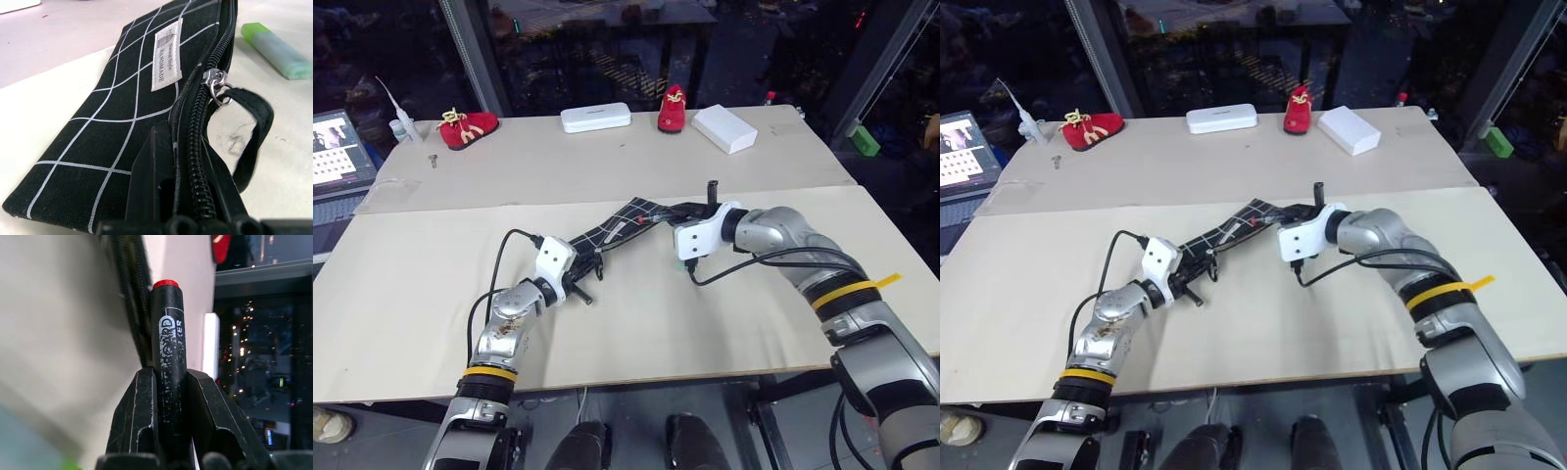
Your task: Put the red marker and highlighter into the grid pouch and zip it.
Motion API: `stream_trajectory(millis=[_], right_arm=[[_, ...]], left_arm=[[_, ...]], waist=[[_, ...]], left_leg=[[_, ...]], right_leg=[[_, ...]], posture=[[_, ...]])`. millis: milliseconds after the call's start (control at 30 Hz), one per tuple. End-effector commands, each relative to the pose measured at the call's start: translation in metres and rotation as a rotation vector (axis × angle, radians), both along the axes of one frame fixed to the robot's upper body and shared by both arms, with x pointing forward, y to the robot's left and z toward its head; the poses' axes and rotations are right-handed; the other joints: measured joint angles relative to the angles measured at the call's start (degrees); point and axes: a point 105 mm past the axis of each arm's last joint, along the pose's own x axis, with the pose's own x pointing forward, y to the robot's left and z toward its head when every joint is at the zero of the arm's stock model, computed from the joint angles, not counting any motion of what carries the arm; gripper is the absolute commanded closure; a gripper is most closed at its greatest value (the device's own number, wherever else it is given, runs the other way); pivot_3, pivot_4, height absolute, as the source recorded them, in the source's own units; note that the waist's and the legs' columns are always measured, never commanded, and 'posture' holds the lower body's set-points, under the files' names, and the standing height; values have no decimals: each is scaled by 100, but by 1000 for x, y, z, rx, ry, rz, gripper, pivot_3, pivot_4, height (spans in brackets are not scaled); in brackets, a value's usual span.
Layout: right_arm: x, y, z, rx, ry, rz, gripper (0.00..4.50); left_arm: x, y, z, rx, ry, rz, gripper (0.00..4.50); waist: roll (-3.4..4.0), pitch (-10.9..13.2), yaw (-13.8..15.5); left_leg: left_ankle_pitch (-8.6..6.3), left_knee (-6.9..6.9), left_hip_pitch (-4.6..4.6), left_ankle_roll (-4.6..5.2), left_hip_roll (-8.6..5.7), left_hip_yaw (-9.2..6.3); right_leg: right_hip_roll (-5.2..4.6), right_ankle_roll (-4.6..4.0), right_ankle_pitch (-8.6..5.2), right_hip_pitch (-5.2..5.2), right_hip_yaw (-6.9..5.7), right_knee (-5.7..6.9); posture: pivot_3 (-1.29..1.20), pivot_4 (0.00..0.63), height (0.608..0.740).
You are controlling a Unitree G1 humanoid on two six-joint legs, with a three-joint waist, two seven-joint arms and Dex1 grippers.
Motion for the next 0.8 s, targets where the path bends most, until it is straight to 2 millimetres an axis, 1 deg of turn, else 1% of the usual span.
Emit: stream_trajectory(millis=[33,167,367,567,667,733,800], right_arm=[[-3,-7,20,44,-44,15,3788],[-5,-9,14,37,-29,14,3788],[-2,-7,8,28,-28,3,3788],[5,8,6,26,-32,17,3788],[5,16,1,-9,-35,43,3788],[3,24,-6,-40,-29,75,3788],[1,39,-14,-70,-29,121,3788]], left_arm=[[1,-3,16,-4,-59,-11,4500],[1,-3,16,-5,-58,-6,4500],[1,-3,17,-6,-58,-5,4500],[0,-4,17,-3,-55,-12,4500],[-2,-4,16,-3,-53,-14,4500],[-2,-4,16,-2,-52,-15,4500],[-1,-5,17,-2,-52,-17,4500]], waist=[[0,0,-3],[0,0,-22],[0,0,-30],[0,0,-32],[0,0,-23],[0,0,-22],[0,0,-31]], left_leg=[[0,0,0,0,0,0],[0,0,0,1,1,1],[0,0,2,0,2,3],[0,0,2,0,2,3],[0,0,2,0,1,3],[0,0,2,0,1,3],[0,0,2,0,1,3]], right_leg=[[0,0,0,0,0,0],[0,0,0,0,1,0],[2,0,0,0,4,4],[2,-1,1,-1,6,4],[2,-1,1,-1,6,4],[2,-1,1,-1,6,3],[3,-1,1,-1,6,3]], posture=[[0,150,740],[0,150,740],[0,150,740],[0,150,740],[0,150,740],[0,150,740],[0,150,740]])
